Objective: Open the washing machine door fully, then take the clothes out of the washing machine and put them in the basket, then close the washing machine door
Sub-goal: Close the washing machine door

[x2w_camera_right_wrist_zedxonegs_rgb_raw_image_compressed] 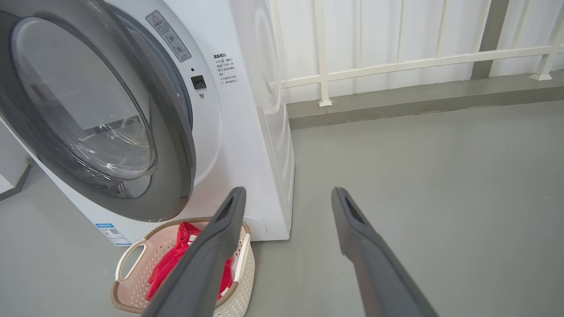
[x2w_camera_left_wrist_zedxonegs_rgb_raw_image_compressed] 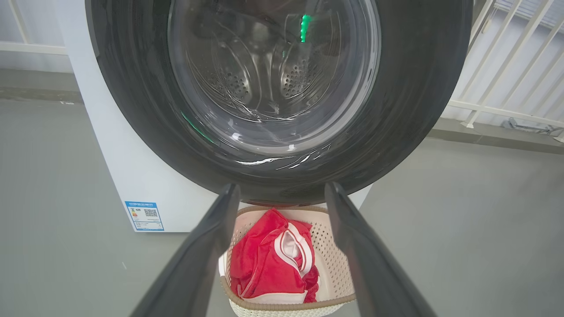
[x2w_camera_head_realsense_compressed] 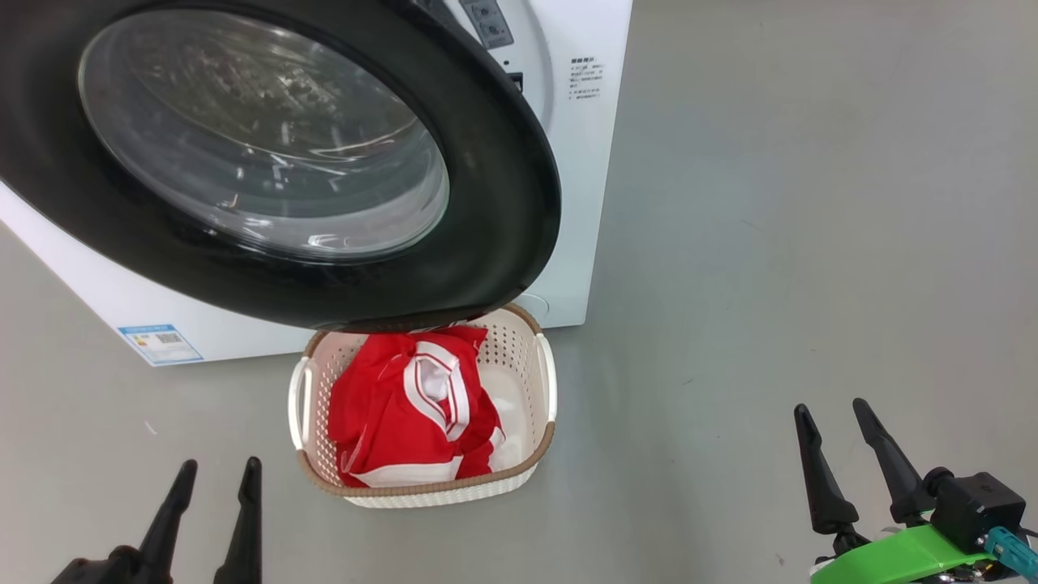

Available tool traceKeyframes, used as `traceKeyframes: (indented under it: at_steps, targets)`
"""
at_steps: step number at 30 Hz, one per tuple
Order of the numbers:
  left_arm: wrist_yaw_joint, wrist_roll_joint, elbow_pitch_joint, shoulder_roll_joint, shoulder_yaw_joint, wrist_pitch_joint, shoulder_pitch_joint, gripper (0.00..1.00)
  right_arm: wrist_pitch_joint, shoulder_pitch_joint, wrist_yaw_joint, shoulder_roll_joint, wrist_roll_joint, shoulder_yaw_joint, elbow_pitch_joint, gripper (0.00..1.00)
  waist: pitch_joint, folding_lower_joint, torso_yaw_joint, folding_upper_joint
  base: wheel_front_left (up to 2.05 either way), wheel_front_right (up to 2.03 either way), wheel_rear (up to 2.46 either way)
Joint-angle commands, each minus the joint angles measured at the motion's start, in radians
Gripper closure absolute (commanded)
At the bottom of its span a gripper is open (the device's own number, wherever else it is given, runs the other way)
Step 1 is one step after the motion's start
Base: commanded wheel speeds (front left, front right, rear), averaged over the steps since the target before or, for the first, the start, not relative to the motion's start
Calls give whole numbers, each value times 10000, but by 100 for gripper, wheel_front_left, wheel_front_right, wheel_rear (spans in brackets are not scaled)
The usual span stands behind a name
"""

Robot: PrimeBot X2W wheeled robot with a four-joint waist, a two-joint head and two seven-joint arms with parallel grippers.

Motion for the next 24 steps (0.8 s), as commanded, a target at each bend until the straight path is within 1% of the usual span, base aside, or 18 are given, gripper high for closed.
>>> traceKeyframes:
  at_steps: [1,4,15,16,17,18,19,24]
  targets:
    - [-56,107,-303,92,426,-122,-72,0,-65,-59,48,-97,-49,186,-268,0,-11,0,8,-1,0,0,0]
    - [-56,202,-278,-32,396,-122,-11,0,-65,-26,48,-85,-54,195,-246,0,-34,0,22,-1,0,0,0]
    - [-56,202,-256,-43,396,-122,-1,0,-65,-32,48,-105,-69,208,-292,0,-99,0,119,-1,0,0,0]
    - [-56,207,-264,-64,395,-122,-3,0,-65,-40,48,-110,-62,227,-304,4,-101,0,153,-1,0,0,0]
    - [-56,206,-259,-94,370,-122,-14,0,-65,-54,48,-118,-51,256,-324,52,-104,0,220,-1,0,0,0]
    - [-56,207,-251,-119,332,-122,-28,0,-65,-78,48,-127,-32,311,-341,91,-101,0,290,-1,0,0,0]
    - [-56,204,-245,-148,295,-122,-48,0,-65,-114,48,-139,-3,384,-339,100,-104,0,368,-1,0,0,0]
    - [-56,262,-300,-333,245,-122,-100,0,-65,-696,48,-150,95,817,-304,100,-86,0,852,-1,0,0,0]
